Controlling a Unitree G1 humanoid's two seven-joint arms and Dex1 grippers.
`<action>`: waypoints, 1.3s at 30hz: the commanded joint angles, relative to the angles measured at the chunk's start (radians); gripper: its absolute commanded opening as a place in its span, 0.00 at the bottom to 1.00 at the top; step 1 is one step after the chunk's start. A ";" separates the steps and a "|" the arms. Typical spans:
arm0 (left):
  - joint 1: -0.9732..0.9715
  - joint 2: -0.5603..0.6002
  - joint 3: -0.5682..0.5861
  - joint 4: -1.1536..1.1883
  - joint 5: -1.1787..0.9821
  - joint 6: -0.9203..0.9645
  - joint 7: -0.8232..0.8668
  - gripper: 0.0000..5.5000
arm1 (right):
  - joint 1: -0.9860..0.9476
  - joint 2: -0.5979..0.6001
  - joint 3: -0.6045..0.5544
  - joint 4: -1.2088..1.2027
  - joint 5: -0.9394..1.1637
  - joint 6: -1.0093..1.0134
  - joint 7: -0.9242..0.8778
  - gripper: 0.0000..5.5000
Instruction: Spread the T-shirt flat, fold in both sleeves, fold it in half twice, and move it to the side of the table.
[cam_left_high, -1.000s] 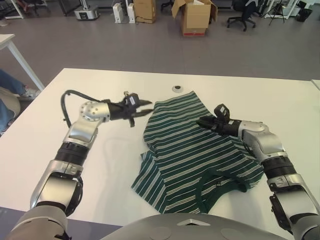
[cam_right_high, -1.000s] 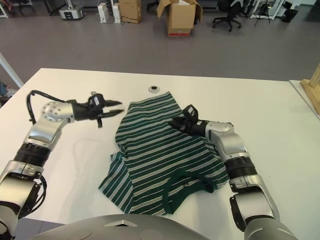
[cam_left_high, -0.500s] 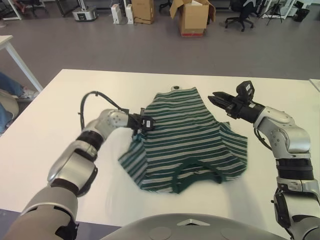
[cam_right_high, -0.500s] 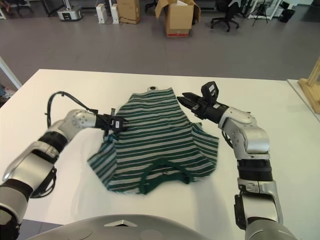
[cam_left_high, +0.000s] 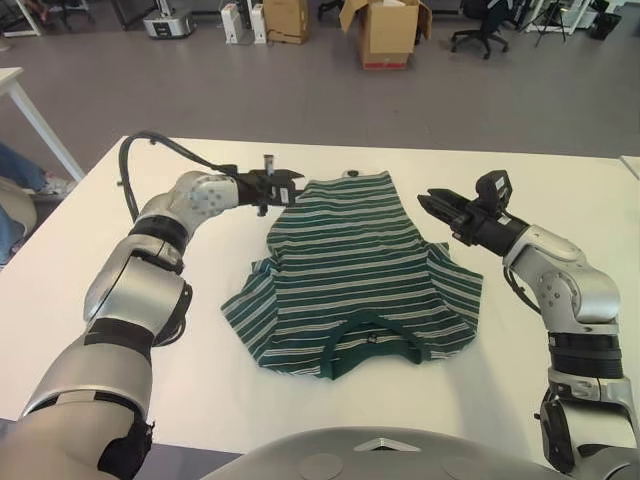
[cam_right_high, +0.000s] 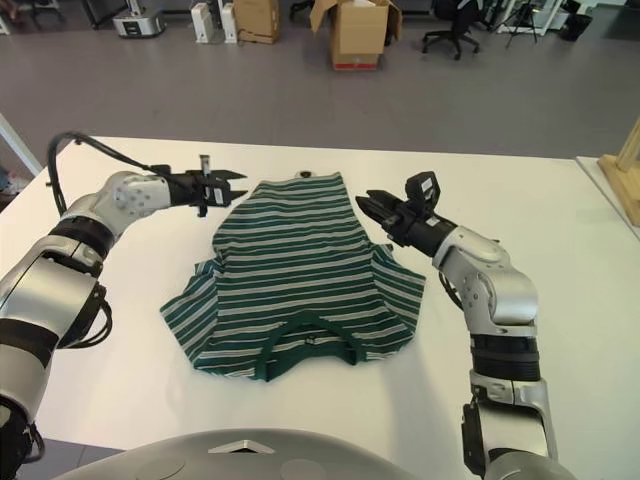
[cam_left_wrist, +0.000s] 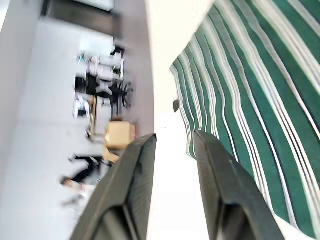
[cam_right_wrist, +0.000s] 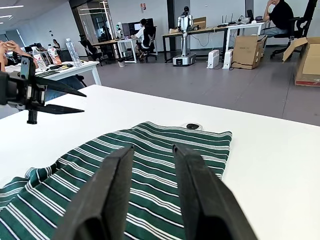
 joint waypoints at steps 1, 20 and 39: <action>0.545 0.132 0.345 -0.626 -0.665 0.824 -0.313 0.25 | 0.156 0.032 -0.081 -0.122 0.043 0.020 -0.070 0.27; 1.310 0.242 0.596 -1.200 -0.917 1.279 -0.391 0.25 | 0.348 0.128 -0.096 -0.224 0.048 -0.021 -0.172 0.27; 1.204 -0.010 0.555 -0.836 -0.778 1.087 -0.179 0.25 | 0.319 0.111 -0.049 -0.205 0.049 -0.009 -0.161 0.27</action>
